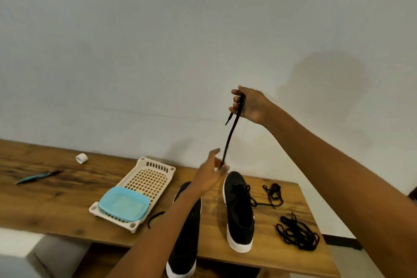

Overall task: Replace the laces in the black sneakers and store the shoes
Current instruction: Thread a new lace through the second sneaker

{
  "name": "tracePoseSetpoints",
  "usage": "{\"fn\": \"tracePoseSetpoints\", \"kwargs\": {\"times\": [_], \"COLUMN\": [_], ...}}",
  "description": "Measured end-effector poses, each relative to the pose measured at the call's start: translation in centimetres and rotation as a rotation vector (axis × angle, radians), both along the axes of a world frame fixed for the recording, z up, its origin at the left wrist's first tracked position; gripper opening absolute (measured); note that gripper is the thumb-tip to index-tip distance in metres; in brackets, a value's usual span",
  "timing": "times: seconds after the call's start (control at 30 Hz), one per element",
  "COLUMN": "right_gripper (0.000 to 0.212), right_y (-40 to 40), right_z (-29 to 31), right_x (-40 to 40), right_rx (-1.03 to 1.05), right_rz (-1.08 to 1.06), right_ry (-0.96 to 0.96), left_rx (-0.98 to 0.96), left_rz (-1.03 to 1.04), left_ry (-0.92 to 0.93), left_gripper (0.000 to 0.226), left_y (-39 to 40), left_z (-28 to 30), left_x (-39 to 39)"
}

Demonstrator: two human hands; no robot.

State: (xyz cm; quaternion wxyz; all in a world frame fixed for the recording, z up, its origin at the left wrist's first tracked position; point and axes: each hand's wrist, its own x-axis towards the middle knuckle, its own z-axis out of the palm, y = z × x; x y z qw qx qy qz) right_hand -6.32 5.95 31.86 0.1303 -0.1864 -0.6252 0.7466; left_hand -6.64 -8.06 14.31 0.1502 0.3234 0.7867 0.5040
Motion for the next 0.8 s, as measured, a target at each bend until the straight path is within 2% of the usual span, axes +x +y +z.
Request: {"fn": "tracePoseSetpoints", "kwargs": {"times": [0.07,0.1,0.2,0.33,0.43,0.6,0.7,0.8], "right_gripper": [0.027,0.027,0.027,0.03,0.037,0.046,0.034,0.03], "right_y": [0.2,0.2,0.3,0.4,-0.2,-1.5,-2.3,-2.8], "right_z": [2.4,3.3,6.5,8.0,6.6,1.7,-1.5,-5.1], "right_x": [1.1,1.5,3.2,5.1,6.5,7.9,8.3,8.0], "right_rx": [-0.002,-0.006,-0.007,0.175,0.354,0.531,0.54,0.681], "right_rz": [-0.002,-0.014,-0.083,-0.144,-0.108,-0.046,-0.039,0.072], "right_ry": [0.019,0.025,0.071,0.053,-0.024,-0.171,-0.275,-0.332], "left_rx": [-0.037,-0.066,-0.175,-0.331,-0.292,-0.057,-0.063,-0.118], "left_rz": [-0.086,-0.102,-0.08,-0.084,-0.03,0.079,0.128,0.192], "left_ry": [0.046,0.066,0.011,0.045,0.132,-0.025,-0.065,-0.059], "left_gripper": [0.027,0.024,0.023,0.022,0.037,0.038,0.032,0.029], "left_y": [0.4,0.6,0.5,0.3,0.7,1.8,1.3,-0.4], "left_z": [0.6,0.4,0.1,1.2,3.6,6.9,5.9,3.1], "left_x": [1.4,1.9,3.1,4.1,4.1,3.5,3.5,3.5]}}
